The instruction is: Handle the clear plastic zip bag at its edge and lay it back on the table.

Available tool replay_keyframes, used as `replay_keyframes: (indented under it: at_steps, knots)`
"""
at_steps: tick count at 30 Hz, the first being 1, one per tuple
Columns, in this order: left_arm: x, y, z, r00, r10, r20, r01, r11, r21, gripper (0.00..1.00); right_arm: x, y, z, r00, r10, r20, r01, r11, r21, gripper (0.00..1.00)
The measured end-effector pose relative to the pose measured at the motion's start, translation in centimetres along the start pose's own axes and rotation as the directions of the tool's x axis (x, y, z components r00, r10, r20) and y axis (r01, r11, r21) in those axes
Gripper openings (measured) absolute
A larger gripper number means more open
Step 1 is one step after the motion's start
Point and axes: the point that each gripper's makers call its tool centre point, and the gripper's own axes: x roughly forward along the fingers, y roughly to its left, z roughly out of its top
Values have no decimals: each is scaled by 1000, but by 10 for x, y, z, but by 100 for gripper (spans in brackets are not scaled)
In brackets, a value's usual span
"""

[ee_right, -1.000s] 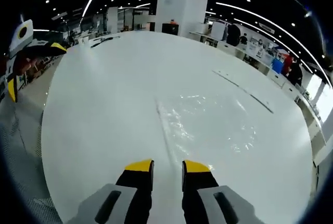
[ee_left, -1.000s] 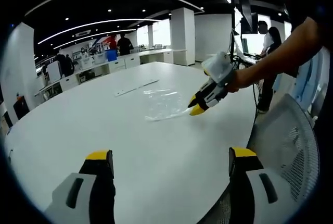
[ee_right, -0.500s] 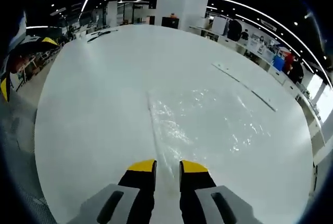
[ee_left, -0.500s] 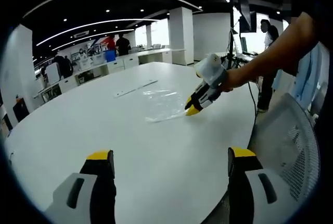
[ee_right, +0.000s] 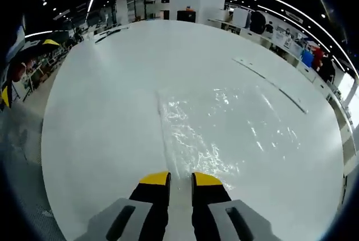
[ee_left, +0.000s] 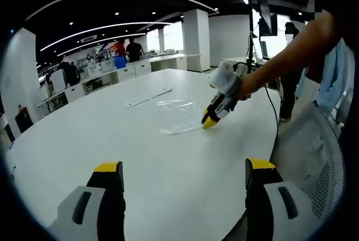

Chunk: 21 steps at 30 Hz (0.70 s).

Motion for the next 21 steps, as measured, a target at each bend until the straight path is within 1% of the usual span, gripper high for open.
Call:
replay_keyframes:
  at_steps: [1,3,4,5,7,10,11,12,14,16,18,19,20,21]
  knots:
    - [0,0,0,1000,-1,-1,1,1000,0,88,0,2,0,1000,13,-2,-13,1000,-19,9]
    - [1,0,-1,1000,-3,-3,3,1000,3,88,0,3,0,1000,19,-5,-19,999,-41,1]
    - [1,0,0,1000,-3,-3,3,1000,3,88,0,1,-2,1000,5,-15,-7,997,-76,0]
    - [1,0,0,1000,-4,-4,4,1000,2,88,0,3,-1,1000,12,-8,-13,995,-95,0]
    - [1,0,-1,1000,-6,-5,6,1000,0,87,1,5,-2,1000,24,-18,-26,993,-112,0]
    - [2,1,-4,1000,-8,-12,8,1000,-1,87,-1,9,-5,999,39,-27,-43,982,-181,0]
    - [2,1,-5,1000,-10,-13,10,1000,-2,87,-1,11,-5,999,38,-30,-43,983,-179,0]
    - [2,1,-5,1000,-9,-14,9,1000,-2,87,-2,15,-5,999,41,-30,-46,976,-213,0]
    - [3,2,-6,1000,-11,-17,11,1000,-7,87,-4,21,-5,998,52,-27,-57,973,-223,0]
    - [4,4,-8,1000,-10,-18,10,1000,-3,87,-6,21,-1,998,67,-20,-70,966,-250,0]
    - [5,4,-9,1000,-15,-20,15,1000,-5,87,-9,25,1,997,77,-17,-79,963,-259,0]
    - [5,4,-9,1000,-15,-22,15,1000,-2,87,-10,27,4,997,82,-14,-83,956,-283,0]
    - [5,6,-10,1000,-15,-24,15,1000,3,87,-12,27,5,996,83,-14,-83,954,-289,0]
    - [6,7,-11,999,-18,-29,18,1000,7,87,-15,33,7,996,88,-15,-89,951,-297,0]
